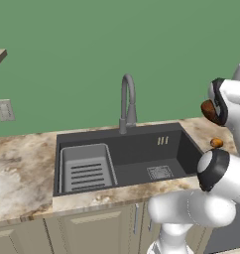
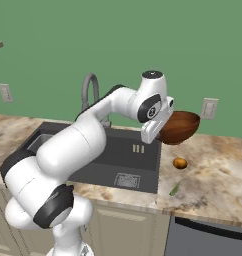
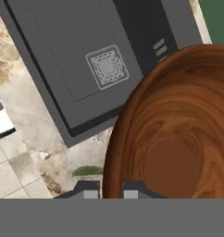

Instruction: Remove the mango and lemon wedge from the sink. Then move the bowl and cup from the counter to the sink for washing.

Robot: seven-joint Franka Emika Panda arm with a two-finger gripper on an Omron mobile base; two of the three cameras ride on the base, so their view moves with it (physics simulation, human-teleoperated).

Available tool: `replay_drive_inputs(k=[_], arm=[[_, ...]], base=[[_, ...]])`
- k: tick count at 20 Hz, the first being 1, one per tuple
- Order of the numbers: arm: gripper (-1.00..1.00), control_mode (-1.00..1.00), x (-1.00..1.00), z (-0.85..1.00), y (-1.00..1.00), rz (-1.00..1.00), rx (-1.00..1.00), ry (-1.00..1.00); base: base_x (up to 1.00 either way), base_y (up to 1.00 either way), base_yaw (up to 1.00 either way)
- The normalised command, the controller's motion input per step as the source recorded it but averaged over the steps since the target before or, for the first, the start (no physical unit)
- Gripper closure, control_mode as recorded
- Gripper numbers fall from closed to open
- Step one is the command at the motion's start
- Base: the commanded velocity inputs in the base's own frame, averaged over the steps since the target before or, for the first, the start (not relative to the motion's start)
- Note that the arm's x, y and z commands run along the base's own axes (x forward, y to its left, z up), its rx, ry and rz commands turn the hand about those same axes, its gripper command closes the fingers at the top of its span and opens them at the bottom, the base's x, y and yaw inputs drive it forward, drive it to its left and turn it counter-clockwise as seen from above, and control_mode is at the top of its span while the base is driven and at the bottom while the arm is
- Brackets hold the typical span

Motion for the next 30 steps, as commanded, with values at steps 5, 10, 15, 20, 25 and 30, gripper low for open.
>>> replay_drive_inputs(k=[5,10,15,20,25,30], arm=[[1.0,-1.0,0.0,0.0,0.29,0.18,0.05,0.06],[1.0,-1.0,0.0,0.0,0.26,0.18,0.04,0.03],[1.0,-1.0,0.0,0.0,0.21,0.17,0.06,0.05],[1.0,-1.0,0.06,-0.12,0.14,0.1,0.07,0.03],[1.0,-1.0,0.1,-0.17,0.16,0.07,0.08,0.01],[1.0,-1.0,0.04,-0.18,0.18,0.06,0.08,0.0]], base=[[0.0,0.0,0.0],[0.0,0.0,0.0],[0.0,0.0,0.0],[0.0,0.0,0.0],[0.0,0.0,0.0],[0.0,0.0,0.0]])
